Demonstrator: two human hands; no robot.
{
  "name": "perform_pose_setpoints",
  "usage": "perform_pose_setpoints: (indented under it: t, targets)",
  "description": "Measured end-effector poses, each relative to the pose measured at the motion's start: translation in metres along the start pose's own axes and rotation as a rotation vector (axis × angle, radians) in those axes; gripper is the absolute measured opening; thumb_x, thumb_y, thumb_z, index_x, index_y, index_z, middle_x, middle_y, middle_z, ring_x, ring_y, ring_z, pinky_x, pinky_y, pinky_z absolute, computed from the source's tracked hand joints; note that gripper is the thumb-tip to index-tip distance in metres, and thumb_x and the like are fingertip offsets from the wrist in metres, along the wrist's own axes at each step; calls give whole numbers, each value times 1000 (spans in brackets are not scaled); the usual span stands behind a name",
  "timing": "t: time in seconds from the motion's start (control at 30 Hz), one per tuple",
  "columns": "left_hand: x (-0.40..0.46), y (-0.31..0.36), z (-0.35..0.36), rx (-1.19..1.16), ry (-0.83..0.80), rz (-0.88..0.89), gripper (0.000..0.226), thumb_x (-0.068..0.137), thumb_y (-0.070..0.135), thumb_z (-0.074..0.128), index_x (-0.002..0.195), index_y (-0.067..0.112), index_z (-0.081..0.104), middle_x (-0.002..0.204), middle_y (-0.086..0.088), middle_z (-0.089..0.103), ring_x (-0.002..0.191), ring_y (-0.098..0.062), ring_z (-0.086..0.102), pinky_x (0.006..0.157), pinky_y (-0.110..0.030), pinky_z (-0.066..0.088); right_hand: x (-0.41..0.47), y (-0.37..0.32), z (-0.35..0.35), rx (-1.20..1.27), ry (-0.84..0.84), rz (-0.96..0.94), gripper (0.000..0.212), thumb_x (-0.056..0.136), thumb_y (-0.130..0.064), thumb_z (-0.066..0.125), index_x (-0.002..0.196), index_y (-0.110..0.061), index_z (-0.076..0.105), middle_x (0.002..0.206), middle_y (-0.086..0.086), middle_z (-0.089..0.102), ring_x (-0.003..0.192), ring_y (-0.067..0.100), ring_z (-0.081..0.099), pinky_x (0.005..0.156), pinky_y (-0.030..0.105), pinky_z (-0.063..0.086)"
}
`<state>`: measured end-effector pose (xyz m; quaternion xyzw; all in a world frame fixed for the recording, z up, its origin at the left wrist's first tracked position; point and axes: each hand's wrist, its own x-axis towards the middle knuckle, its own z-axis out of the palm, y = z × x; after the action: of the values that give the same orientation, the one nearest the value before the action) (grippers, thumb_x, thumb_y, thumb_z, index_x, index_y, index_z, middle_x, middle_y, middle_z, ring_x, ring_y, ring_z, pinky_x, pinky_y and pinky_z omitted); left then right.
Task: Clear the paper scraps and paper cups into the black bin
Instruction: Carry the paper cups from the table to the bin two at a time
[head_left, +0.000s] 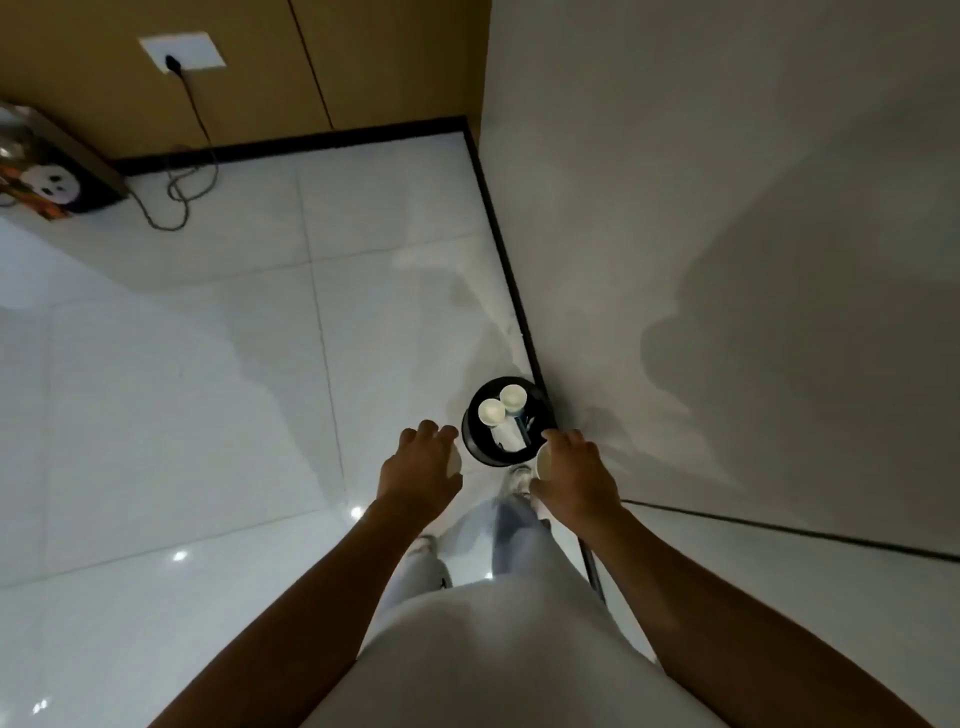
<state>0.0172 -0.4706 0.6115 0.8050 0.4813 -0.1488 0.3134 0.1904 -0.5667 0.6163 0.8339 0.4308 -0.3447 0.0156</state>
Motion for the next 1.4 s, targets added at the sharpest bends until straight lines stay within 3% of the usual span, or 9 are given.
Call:
perform_pose_setpoints:
  t: [0.33, 0.63, 0.83, 0.97, 1.2, 1.4]
  targets:
    - [113, 37, 47, -122, 20, -161, 61, 85, 32, 65, 139, 23, 39, 140, 0, 39, 128, -22, 37, 86, -35, 49, 141, 32, -17, -34, -38, -111, 60, 86, -22, 66, 140, -16, 39, 139, 7, 40, 125, 28, 42, 93, 36, 45]
    - [235, 12, 137, -75, 28, -126, 57, 87, 34, 63, 137, 20, 39, 138, -2, 40, 124, -23, 39, 84, -34, 51, 271, 66, 66, -33, -8, -149, 60, 87, -27, 67, 139, -12, 40, 137, 9, 46, 123, 26, 45, 93, 32, 45]
    - [324, -14, 232, -71, 10, -131, 61, 88, 34, 62, 141, 22, 34, 145, -2, 34, 131, -25, 32, 92, -35, 47, 363, 108, 146, 1, -11, -107, 68, 84, -32, 71, 141, -13, 40, 138, 9, 46, 125, 26, 46, 99, 40, 46]
    - [353, -30, 285, 6, 19, -85, 63, 88, 36, 62, 142, 22, 34, 146, -3, 34, 132, -24, 33, 92, -32, 47, 404, 125, 194, 1, -16, -177, 68, 82, -32, 74, 140, -16, 42, 140, 7, 45, 124, 27, 47, 94, 34, 45]
    - [370, -42, 336, 36, 16, -89, 75, 87, 36, 66, 148, 17, 27, 154, -10, 26, 143, -29, 23, 110, -39, 37, 430, 151, 249, -190, -143, -286, 80, 85, -30, 71, 150, -21, 26, 157, 6, 22, 144, 26, 21, 112, 40, 31]
    - [377, -45, 352, 82, 41, -71, 83, 84, 38, 69, 149, 11, 25, 157, -15, 19, 145, -31, 17, 116, -41, 23, 431, 160, 258, -301, -87, -381, 92, 85, -23, 70, 154, -20, 10, 161, 9, 9, 148, 27, 11, 118, 39, 17]
